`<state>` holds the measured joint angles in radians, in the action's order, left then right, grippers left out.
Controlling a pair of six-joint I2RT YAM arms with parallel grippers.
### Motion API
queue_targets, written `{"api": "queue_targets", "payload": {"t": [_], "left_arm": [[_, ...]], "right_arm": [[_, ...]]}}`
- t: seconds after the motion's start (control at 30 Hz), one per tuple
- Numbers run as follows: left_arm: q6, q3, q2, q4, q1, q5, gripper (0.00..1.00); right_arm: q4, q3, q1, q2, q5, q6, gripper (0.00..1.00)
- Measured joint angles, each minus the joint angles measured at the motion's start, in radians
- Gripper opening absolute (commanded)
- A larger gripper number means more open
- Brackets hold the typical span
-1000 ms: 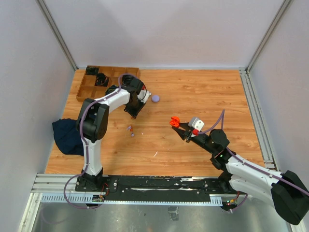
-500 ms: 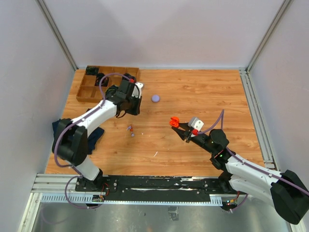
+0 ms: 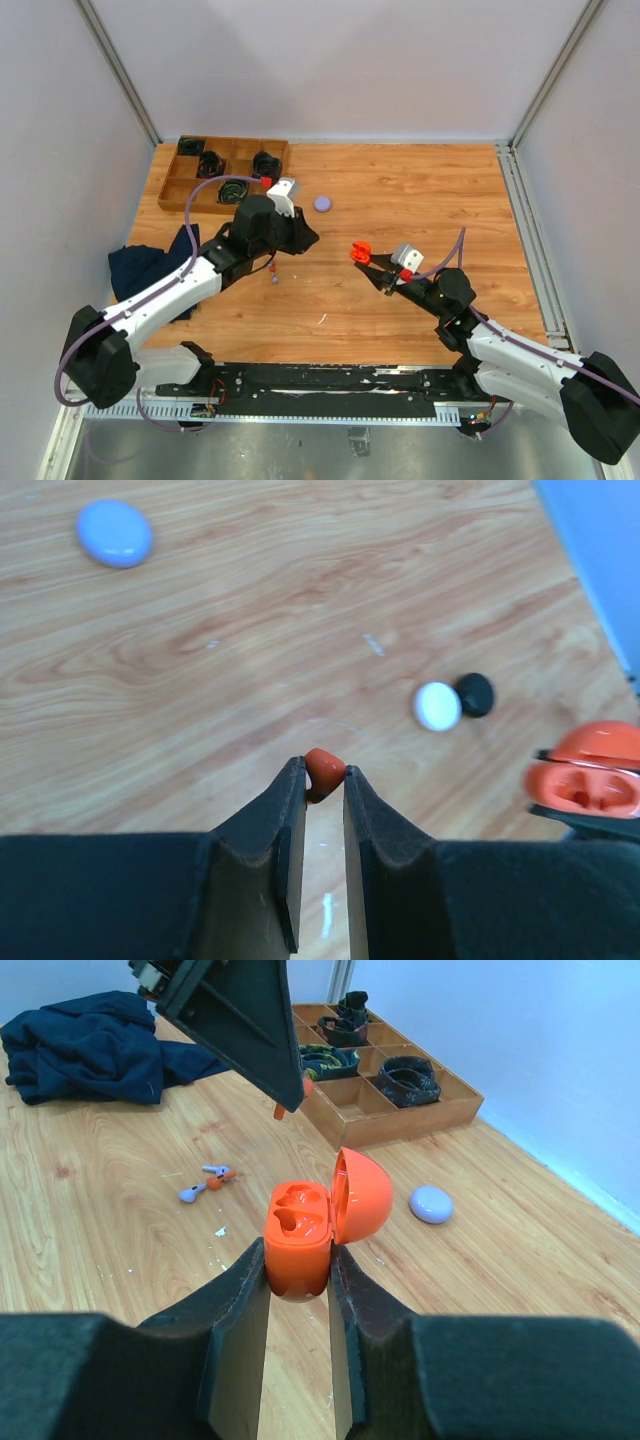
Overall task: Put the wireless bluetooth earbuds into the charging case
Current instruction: Pick up the earbud from the center of the board, then place the earbud in the charging case.
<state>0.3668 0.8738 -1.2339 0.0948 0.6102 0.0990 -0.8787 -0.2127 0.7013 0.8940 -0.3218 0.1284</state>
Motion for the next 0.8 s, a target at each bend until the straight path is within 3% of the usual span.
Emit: {"api": "queue_targets", "payload": {"t": [0.4, 0.8], "left_arm": [[0.219, -0.126, 0.149, -0.229, 0.183, -0.065, 0.19], [0.346, -0.134, 0.161, -0.37, 0.293, -0.098, 0.18]], "right_arm": [[-0.141, 0.028, 0.0, 0.04, -0.051, -0.021, 0.1], [-0.213, 0.028, 0.0, 0.063, -0.072, -0.049, 0.1]]}}
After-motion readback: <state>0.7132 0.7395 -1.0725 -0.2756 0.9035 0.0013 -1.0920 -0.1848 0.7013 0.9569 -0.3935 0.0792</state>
